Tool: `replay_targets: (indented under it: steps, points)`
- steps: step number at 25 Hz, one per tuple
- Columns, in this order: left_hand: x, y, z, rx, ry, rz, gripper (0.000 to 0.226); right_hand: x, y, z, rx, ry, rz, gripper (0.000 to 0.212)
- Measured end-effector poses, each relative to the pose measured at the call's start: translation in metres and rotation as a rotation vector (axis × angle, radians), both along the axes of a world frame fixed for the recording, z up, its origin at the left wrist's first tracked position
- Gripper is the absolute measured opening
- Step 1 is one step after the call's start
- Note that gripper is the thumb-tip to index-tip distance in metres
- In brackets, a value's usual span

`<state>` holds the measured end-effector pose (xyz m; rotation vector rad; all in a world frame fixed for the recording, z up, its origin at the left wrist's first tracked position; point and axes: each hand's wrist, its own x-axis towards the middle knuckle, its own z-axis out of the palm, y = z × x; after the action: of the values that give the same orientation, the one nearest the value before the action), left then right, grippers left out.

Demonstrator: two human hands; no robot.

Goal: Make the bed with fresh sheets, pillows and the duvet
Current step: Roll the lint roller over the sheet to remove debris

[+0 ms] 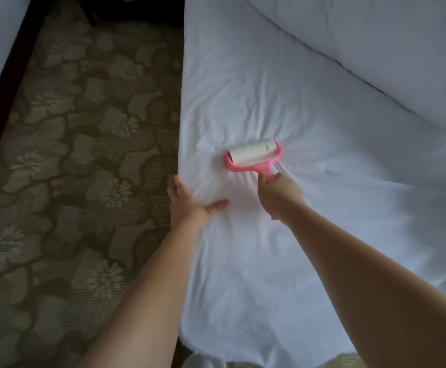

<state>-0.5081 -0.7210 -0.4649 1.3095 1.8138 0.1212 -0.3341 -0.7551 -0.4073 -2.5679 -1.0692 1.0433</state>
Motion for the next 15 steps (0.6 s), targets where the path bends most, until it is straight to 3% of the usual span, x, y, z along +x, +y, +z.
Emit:
replay_targets:
  steps: [3, 7, 11, 15]
  points:
    - [-0.004, 0.025, -0.013, -0.011, -0.121, 0.083, 0.130, 0.002, 0.045, -0.008, 0.009, -0.003, 0.022, 0.058]
    - [-0.006, 0.042, -0.022, 0.004, -0.271, 0.236, 0.104, 0.002, 0.084, -0.017, 0.038, 0.009, 0.009, 0.058]
    - [-0.006, 0.050, -0.019, -0.056, -0.271, 0.236, 0.089, 0.005, 0.092, -0.018, 0.035, 0.038, 0.011, 0.057]
    - [-0.005, 0.045, -0.015, -0.042, -0.205, 0.248, 0.088, 0.001, 0.074, -0.010, 0.031, 0.047, 0.001, 0.058]
